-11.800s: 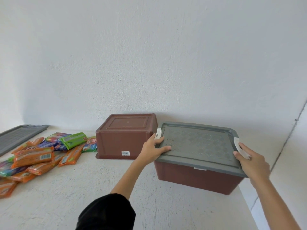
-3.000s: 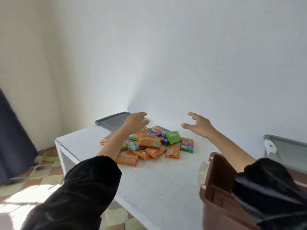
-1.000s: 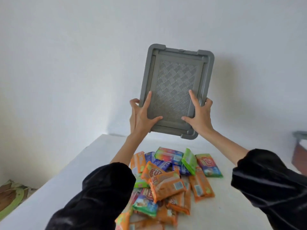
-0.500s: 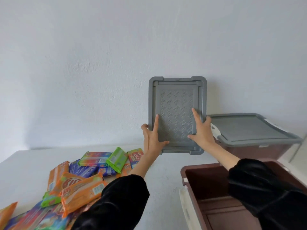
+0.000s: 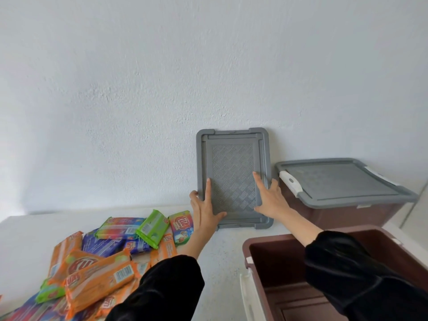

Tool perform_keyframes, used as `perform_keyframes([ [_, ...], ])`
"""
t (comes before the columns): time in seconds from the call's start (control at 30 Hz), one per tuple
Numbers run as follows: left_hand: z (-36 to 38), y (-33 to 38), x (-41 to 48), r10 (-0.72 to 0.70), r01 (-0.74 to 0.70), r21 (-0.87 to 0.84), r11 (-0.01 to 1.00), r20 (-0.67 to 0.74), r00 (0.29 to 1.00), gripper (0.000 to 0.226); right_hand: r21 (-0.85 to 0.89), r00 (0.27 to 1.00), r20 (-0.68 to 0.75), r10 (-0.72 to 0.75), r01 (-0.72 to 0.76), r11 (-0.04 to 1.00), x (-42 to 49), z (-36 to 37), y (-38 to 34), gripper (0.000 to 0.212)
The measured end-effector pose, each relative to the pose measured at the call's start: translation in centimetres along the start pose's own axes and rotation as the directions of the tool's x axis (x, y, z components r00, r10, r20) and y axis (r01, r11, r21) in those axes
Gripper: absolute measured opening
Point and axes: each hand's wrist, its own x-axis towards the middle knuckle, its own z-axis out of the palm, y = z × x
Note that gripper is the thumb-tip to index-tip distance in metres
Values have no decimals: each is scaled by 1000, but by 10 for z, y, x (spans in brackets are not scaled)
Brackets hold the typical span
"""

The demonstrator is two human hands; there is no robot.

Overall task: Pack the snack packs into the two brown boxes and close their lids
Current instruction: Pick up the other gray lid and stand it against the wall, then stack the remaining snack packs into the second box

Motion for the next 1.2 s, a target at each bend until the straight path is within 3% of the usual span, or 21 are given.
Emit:
perform_keyframes([
  [0.23, -5, 0, -2, 23, -25, 149, 989, 19, 1000, 110, -26, 995, 94, 45, -43, 999, -6, -2, -3, 93],
  [0.37, -16, -3, -7, 59, -60, 113, 992, 16, 998, 103, -88, 999, 3, 48, -48, 995, -7, -7, -8, 87],
  [0.5, -48, -9, -14, 139, -133, 95, 987, -57, 989, 92, -130, 985, -159, -73, 52, 990, -7, -21, -25, 82],
  [0.7, -135, -30, -33, 122, -92, 165, 982, -185, 975, 74, -57, 951, -69, -301, 297, 953, -15, -19, -110, 84],
  [0.83, -198, -64, -56, 26, 19, 321, 947, -134, 991, 72, 15, 868, 81, -490, 490, 871, -35, 6, -181, 87],
  [0.97, -245, -108, -90, -115, 91, 354, 931, 47, 992, 58, 93, 741, 272, -614, 614, 784, -63, 39, -234, 95],
  [1.1, -265, -143, -126, -192, 126, 291, 948, 208, 959, 52, 89, 586, 476, -656, 711, 698, -80, 71, -257, 102],
  [1.2, -271, -162, -141, -196, 129, 238, 963, 286, 938, 50, 104, 549, 548, -632, 704, 702, -85, 89, -259, 103],
])
